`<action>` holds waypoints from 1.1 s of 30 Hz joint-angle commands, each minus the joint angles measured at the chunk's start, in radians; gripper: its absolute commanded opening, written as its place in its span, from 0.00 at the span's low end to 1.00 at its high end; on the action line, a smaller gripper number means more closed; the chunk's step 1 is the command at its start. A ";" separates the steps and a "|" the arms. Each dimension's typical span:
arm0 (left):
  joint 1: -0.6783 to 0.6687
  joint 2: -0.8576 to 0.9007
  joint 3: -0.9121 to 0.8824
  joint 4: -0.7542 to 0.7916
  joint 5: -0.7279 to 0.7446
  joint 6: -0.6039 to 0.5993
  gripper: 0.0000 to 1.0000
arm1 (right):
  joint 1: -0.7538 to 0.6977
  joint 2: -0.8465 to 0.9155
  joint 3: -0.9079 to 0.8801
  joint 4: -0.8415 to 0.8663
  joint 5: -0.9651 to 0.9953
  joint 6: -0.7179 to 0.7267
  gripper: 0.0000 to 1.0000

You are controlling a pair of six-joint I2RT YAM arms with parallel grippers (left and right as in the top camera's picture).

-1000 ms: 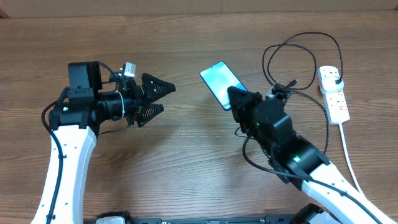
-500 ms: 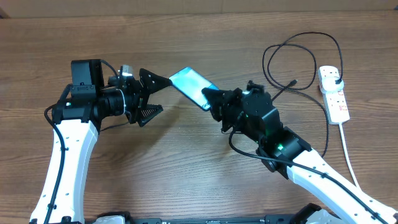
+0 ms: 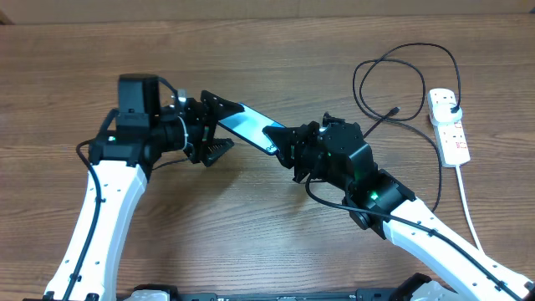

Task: Plug charger to phone and switch on socket
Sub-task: 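Grasp the phone's other end with the left gripper, holding with both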

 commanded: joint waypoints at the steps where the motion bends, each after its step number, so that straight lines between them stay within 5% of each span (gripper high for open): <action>1: -0.022 0.003 0.009 0.005 -0.037 -0.082 0.82 | -0.001 -0.013 0.027 0.019 -0.039 0.005 0.04; 13: -0.055 0.003 0.009 0.055 -0.043 -0.201 0.59 | -0.001 -0.013 0.027 0.018 -0.113 0.057 0.04; 22: -0.088 0.003 0.009 0.068 -0.071 -0.216 0.22 | -0.001 -0.013 0.027 -0.001 -0.116 0.128 0.04; 33: -0.134 0.003 0.009 0.148 -0.101 -0.246 0.24 | -0.001 0.032 0.027 0.046 -0.146 0.132 0.04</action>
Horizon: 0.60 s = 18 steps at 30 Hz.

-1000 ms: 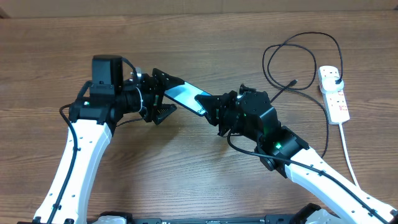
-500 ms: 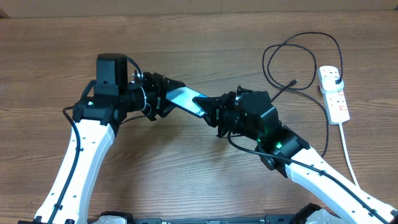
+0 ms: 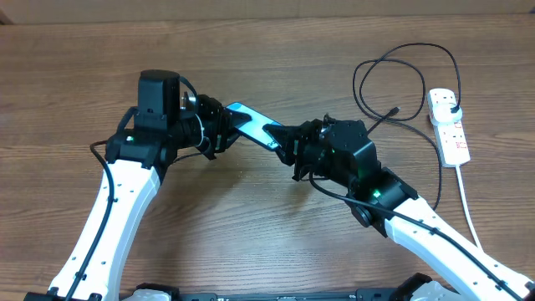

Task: Plug charger to phone and switch on socket
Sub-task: 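Grasp the phone's other end with the left gripper, holding with both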

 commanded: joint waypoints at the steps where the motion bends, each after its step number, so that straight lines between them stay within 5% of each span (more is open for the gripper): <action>1: -0.037 -0.003 0.012 0.042 0.019 -0.014 0.24 | 0.018 0.033 0.024 0.024 -0.089 -0.008 0.04; 9: -0.047 -0.003 0.012 0.056 0.008 -0.014 0.26 | 0.018 0.052 0.024 0.029 -0.085 -0.008 0.04; 18: -0.047 -0.003 0.012 0.056 -0.021 -0.014 0.05 | 0.018 0.052 0.024 0.022 -0.085 -0.008 0.09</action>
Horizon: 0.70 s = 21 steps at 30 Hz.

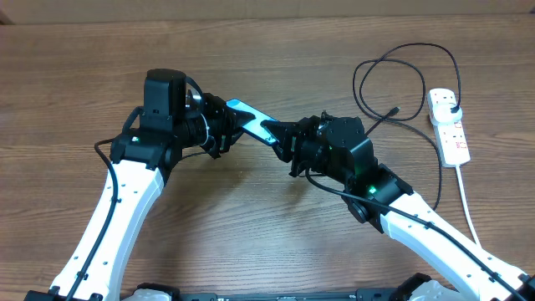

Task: Plug charger to phone and switch on socket
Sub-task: 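Grasp the phone's other end with the left gripper, holding with both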

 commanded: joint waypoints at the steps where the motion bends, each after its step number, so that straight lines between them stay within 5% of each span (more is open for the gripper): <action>1: -0.020 -0.004 0.013 0.026 0.011 0.009 0.04 | 0.019 0.016 0.013 -0.011 -0.087 -0.032 0.09; 11: -0.018 -0.004 0.013 0.000 -0.067 0.071 0.04 | 0.019 0.016 0.013 -0.091 0.002 -0.126 0.44; 21: 0.046 -0.004 0.013 -0.254 -0.124 0.379 0.04 | 0.019 0.016 0.013 -0.509 0.380 -0.411 0.78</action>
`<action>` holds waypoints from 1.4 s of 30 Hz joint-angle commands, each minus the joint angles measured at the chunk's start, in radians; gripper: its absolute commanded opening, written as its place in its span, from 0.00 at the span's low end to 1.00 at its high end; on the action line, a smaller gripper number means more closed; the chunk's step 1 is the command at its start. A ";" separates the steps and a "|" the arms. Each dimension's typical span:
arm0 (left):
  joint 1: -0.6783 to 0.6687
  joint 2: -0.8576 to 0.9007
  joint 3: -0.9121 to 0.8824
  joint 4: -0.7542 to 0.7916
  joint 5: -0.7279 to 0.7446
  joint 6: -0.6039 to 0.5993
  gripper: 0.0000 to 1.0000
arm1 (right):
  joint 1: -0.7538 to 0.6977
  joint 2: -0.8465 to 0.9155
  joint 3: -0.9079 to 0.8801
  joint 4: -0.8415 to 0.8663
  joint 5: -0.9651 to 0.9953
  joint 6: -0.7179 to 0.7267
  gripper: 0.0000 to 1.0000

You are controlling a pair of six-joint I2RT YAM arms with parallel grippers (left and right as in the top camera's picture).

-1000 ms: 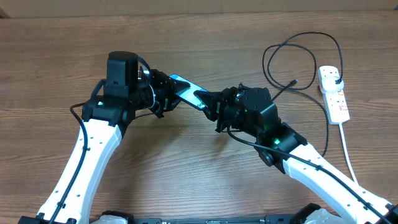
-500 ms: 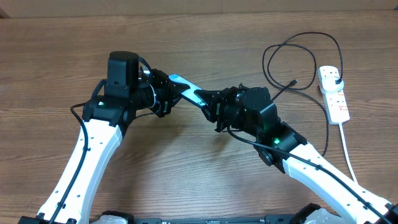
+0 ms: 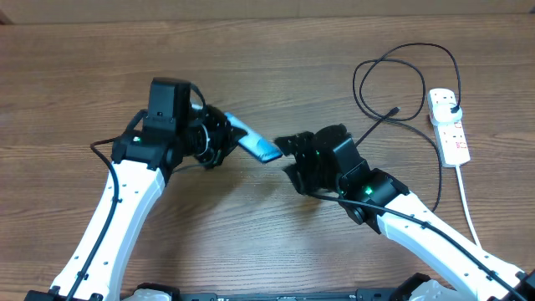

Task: Plug charger to phone and switch on socket
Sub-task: 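Grasp the phone's other end with the left gripper, holding with both, then release the phone from the right gripper and move it to the cable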

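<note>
The blue-screened phone [image 3: 253, 140] is lifted off the table and tilted, with my left gripper [image 3: 224, 134] shut on its left end. My right gripper [image 3: 287, 155] sits just right of the phone's lower right end, its fingers spread and apart from it. The black charger cable [image 3: 407, 48] loops at the back right, and its free connector [image 3: 393, 111] lies on the table. The cable's plug [image 3: 452, 105] sits in the white power strip [image 3: 448, 127] at the right edge. The socket switch is too small to read.
The wooden table [image 3: 267, 50] carries the cable loop behind my right arm. The strip's white lead [image 3: 468, 213] runs toward the front right corner. My right forearm crosses the front right of the table.
My right gripper has let go of the phone's right end and pulled back slightly toward the front right. The left gripper keeps the phone, now tilted more steeply and a little further left.
First my right gripper held the phone's right end while the left gripper stood open around its left end. Then the left gripper was shut on the phone, both holding it. Now only the left gripper holds it and the right is free.
</note>
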 commanded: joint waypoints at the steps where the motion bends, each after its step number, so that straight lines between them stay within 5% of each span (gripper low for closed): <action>1: 0.049 -0.005 0.013 -0.083 -0.003 0.182 0.04 | 0.000 0.005 0.008 -0.100 0.214 -0.107 0.87; 3: 0.071 -0.005 0.013 -0.135 0.008 0.222 0.04 | 0.000 0.005 0.008 -0.176 0.271 -0.107 0.99; 8: 0.090 -0.005 0.013 -0.229 0.013 0.302 0.04 | 0.000 0.005 0.004 -0.326 0.426 -0.107 1.00; 17: 0.087 -0.005 0.013 -0.251 0.027 0.327 0.04 | -0.050 0.005 0.016 -0.293 0.455 -0.384 0.73; 30: 0.087 -0.005 0.013 -0.258 0.026 0.327 0.04 | -0.464 0.127 0.101 -0.280 0.199 -0.677 0.73; 42: 0.087 -0.005 0.013 -0.262 0.028 0.327 0.04 | -0.504 0.446 0.289 -0.165 0.201 -0.730 0.72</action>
